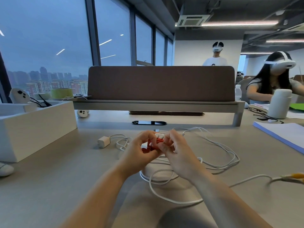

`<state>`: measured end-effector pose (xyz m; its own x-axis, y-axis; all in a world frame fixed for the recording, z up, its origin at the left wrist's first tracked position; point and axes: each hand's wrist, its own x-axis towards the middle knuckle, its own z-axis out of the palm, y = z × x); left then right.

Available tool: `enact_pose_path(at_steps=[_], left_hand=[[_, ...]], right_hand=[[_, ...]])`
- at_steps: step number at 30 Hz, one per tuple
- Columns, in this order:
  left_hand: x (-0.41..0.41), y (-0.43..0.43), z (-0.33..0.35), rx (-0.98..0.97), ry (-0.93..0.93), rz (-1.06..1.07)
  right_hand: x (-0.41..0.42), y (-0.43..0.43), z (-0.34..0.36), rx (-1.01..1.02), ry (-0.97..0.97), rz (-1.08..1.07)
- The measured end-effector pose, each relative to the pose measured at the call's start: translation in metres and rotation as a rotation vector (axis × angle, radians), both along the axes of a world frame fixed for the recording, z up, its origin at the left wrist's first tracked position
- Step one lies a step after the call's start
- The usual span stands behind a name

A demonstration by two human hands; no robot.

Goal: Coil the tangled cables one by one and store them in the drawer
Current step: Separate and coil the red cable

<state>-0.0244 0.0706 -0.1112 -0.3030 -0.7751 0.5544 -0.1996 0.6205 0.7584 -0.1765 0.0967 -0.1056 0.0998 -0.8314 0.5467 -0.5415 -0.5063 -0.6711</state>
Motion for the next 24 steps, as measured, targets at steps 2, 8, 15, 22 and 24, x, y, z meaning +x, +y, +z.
enact_pose_path(at_steps=[2, 8, 15, 22, 24], left_hand=[[0.0, 0.001, 0.001, 0.0, -0.006, -0.012], [0.002, 0.005, 0.003, 0.053, -0.045, -0.047], [0.006, -0.002, -0.001, 0.012, -0.112, 0.021], [0.002, -0.008, -0.005, -0.117, -0.147, 0.155], [0.001, -0.009, -0.006, -0.129, -0.141, 0.174]], right_hand=[[-0.001, 0.0, -0.001, 0.01, -0.002, 0.007], [-0.004, -0.001, 0.0, -0.022, -0.051, 0.019], [-0.004, 0.001, 0.001, -0.036, -0.037, 0.001], [-0.007, 0.003, 0.007, 0.104, -0.186, 0.04], [-0.008, 0.002, 0.007, 0.137, -0.199, 0.042]])
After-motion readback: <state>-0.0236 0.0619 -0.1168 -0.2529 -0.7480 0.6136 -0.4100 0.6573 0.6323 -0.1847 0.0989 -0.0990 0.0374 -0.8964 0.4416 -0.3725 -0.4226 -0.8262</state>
